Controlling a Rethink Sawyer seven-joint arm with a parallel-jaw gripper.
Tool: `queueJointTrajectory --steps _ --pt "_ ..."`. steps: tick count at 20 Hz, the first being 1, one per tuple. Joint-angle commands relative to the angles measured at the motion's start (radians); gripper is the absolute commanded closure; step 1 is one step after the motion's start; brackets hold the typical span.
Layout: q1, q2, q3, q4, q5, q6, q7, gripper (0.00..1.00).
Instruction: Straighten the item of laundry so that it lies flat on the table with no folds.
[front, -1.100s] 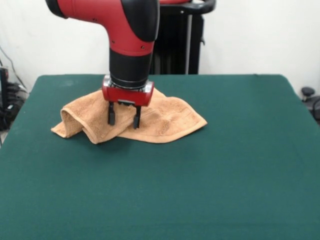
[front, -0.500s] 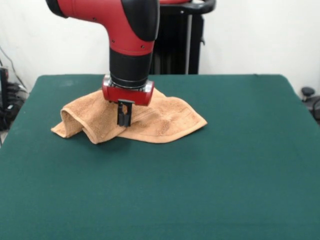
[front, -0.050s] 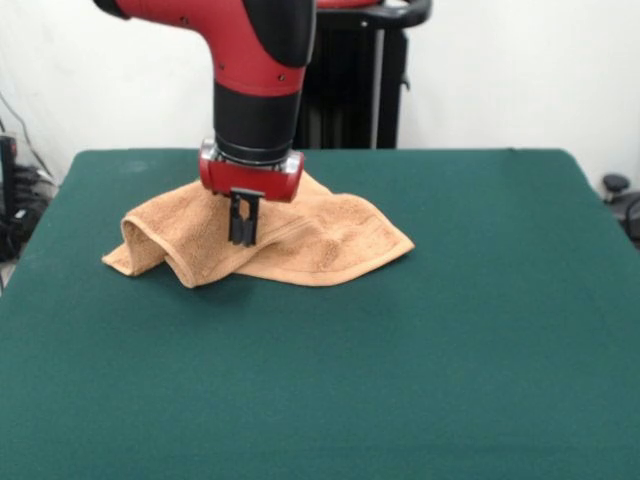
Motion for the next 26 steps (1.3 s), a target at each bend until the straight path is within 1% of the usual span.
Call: queueJointTrajectory --steps 1,3,4,9,18,24,26 --pt "0.006 0.013 0.039 0.045 0.035 0.031 0.144 1.00" --pt "0.011 0.015 0.034 0.037 0.032 0.047 0.140 1.00" --pt "0.006 0.015 0.040 0.041 0.035 0.050 0.138 0.00" --pt "0.010 0.014 0.036 0.044 0.030 0.028 0.147 0.00" --pt "0.009 0.019 0.038 0.047 0.041 0.024 0.162 0.00" --pt "0.031 0.070 0.028 0.011 0.049 -0.007 0.192 0.00" --pt "0.042 0.074 0.022 -0.001 0.057 -0.001 0.203 0.00"
